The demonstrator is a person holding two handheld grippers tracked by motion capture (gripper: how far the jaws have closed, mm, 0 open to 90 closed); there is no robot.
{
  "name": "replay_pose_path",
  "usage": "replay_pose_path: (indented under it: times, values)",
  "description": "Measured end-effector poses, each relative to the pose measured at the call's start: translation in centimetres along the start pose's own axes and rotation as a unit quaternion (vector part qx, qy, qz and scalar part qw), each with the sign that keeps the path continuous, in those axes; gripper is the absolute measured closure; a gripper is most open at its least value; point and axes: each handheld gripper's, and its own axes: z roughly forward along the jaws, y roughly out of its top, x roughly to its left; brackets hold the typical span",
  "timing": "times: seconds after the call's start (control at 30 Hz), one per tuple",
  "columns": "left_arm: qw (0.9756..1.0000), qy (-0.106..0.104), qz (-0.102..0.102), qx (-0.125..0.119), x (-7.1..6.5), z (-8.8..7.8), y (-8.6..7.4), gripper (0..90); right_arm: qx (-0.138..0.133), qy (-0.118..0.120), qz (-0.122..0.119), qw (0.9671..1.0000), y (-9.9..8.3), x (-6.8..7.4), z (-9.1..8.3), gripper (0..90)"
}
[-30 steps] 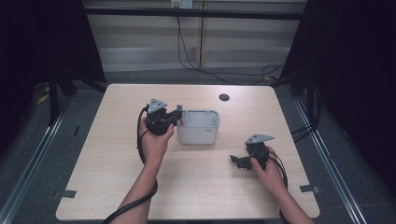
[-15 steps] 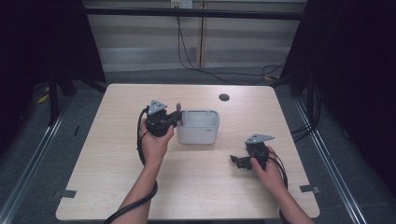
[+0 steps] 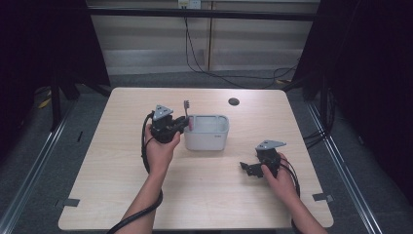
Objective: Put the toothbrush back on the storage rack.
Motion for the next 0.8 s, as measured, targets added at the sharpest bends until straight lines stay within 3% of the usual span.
replay_pose_path:
  times: [0.3,0.63,0.8]
  values:
    - [0.9999,0.004,0.012,-0.001,0.31,-0.33,-0.06,65.4,0.0,0.0,0.0,1.0,0.0,0.0,0.0,11.3]
    - [0.9999,0.01,0.012,0.004,0.52,-0.58,-0.01,44.9,0.0,0.0,0.0,1.0,0.0,0.0,0.0,11.4]
    - [0.9999,-0.003,0.008,0.01,0.85,-0.72,-0.22,38.8,0.0,0.0,0.0,1.0,0.0,0.0,0.0,11.4]
